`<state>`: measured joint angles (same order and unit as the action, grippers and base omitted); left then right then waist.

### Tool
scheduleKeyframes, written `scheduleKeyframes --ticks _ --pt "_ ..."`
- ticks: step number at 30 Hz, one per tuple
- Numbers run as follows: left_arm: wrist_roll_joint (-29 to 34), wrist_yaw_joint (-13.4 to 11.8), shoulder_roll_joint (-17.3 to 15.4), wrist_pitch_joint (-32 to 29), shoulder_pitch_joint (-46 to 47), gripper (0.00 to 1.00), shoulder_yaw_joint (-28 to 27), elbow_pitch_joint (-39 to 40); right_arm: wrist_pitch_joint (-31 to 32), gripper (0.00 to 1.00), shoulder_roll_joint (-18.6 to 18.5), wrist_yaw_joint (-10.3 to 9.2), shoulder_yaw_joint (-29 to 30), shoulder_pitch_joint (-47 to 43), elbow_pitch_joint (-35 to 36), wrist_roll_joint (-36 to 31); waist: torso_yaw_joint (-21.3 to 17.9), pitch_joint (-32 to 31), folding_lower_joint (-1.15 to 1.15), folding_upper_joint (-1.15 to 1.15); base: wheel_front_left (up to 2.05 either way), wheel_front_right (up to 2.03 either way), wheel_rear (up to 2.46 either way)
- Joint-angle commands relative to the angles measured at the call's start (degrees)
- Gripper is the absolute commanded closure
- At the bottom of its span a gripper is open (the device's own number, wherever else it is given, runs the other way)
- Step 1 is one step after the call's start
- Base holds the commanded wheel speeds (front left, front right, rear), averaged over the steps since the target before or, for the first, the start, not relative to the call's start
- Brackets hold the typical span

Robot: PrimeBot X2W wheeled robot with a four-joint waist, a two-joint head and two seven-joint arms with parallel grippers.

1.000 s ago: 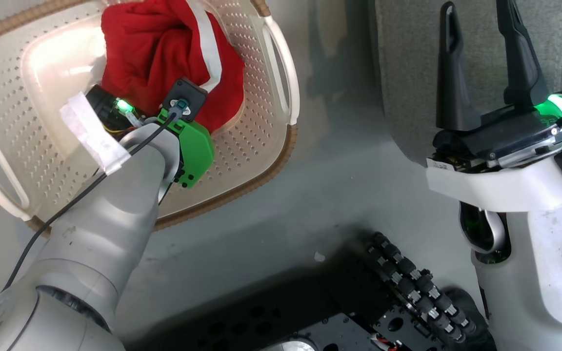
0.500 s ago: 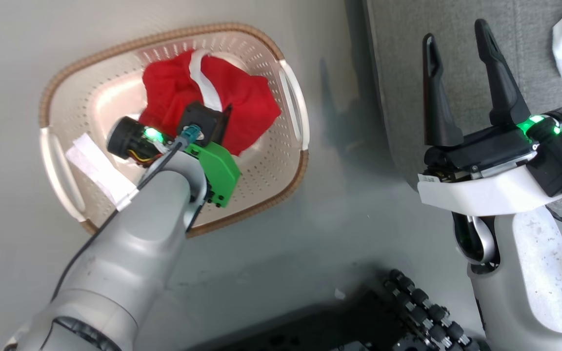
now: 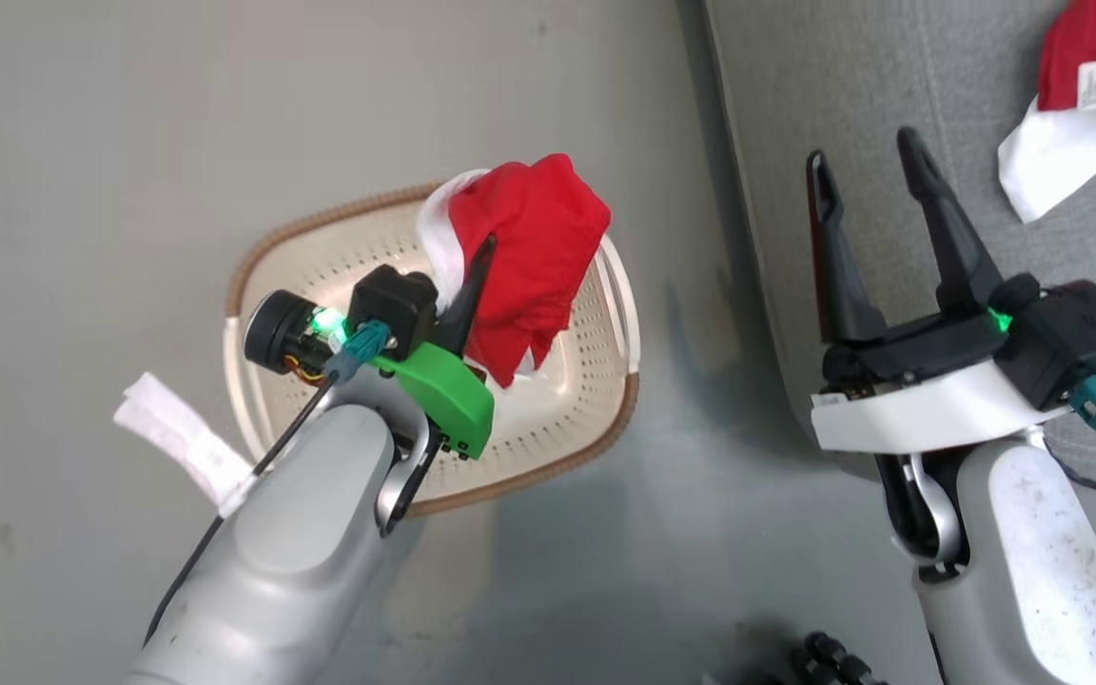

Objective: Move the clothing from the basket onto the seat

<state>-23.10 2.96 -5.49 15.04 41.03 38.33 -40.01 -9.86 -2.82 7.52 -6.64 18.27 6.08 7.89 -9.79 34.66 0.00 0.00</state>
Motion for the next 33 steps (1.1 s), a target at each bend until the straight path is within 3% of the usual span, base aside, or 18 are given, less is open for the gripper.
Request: scheduleKeyframes --ticks 1,10,20,27,33 --pt "0.8 -0.4 -0.7 0.2 -1.7 1.0 -0.8 1.6 0.2 0.0 -0.2 -0.05 0.2 -1.3 -0.1 0.4 3.1 -6.3 0.0 0.0 0.0 0.0 0.0" --pt "2.3 -1.8 -3.4 0.2 -8.3 1.0 -7.0 17.1 2.3 0.0 -0.2 -0.06 1.1 -5.9 -0.2 1.1 4.4 -13.2 0.0 0.0 0.0 0.0 0.0" --pt "3.3 -2.4 -4.1 0.2 -14.0 1.0 -13.9 33.1 4.7 0.0 -0.2 -0.06 1.6 -11.4 -0.1 1.2 5.7 -20.8 0.0 0.0 0.0 0.0 0.0" --pt "2.9 -3.1 -4.3 0.1 -19.5 1.0 -18.6 41.3 6.6 0.0 -0.2 -0.06 0.3 -14.2 0.4 0.8 5.6 -25.3 0.0 0.0 0.0 0.0 0.0" --pt "3.4 -3.8 -4.5 0.1 -24.9 1.0 -18.8 45.3 8.0 0.0 -0.2 -0.05 0.1 -17.0 0.8 0.8 5.8 -28.8 0.0 0.0 0.0 0.0 0.0"
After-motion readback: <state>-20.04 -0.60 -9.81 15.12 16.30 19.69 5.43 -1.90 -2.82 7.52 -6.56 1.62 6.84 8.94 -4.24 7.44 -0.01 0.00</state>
